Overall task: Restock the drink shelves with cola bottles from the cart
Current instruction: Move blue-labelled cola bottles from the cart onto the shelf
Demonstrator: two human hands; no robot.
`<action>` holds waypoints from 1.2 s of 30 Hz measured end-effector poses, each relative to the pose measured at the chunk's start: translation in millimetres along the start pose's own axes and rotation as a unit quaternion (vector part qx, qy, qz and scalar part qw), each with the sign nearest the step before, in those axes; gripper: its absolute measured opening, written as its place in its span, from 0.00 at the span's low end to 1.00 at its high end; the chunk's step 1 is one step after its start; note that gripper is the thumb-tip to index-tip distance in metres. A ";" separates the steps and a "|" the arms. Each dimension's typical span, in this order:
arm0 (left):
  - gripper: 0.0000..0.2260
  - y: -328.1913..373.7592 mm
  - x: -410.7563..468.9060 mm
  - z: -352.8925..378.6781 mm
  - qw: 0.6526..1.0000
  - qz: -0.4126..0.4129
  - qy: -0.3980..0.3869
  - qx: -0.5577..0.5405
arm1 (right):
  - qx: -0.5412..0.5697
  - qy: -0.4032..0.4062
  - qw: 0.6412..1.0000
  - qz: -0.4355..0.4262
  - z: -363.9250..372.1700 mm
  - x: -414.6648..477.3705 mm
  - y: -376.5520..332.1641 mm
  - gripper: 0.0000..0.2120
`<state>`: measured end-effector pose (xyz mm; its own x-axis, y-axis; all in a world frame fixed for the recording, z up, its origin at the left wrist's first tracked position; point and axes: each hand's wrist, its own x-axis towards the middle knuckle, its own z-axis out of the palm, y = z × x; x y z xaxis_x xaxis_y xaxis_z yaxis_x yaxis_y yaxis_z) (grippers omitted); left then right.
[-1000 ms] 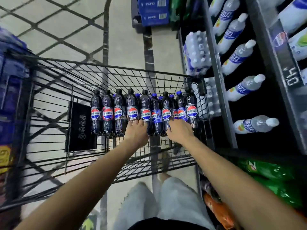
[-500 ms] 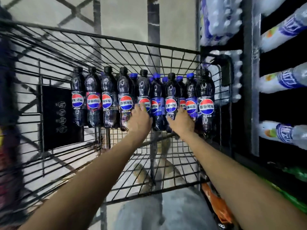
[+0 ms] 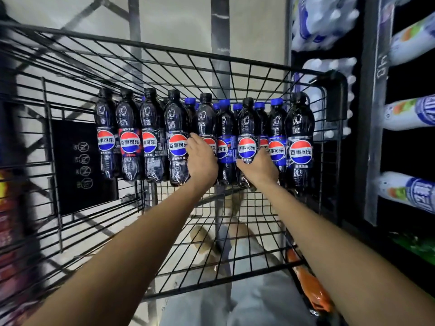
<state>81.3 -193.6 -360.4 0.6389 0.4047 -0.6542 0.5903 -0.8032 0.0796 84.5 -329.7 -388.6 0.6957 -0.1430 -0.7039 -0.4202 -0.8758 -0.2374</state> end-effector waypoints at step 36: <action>0.21 -19.4 -30.2 -0.4 0.954 0.058 -0.089 -0.281 | 0.269 -0.015 0.963 -0.029 -9.9 -42.2 24.7 0.19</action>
<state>50.8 -190.2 -341.9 0.6518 0.2059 -0.7299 0.7237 -0.4564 0.5175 50.6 -349.8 -358.1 0.7130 -0.0806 -0.6966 -0.6281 -0.5151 -0.5833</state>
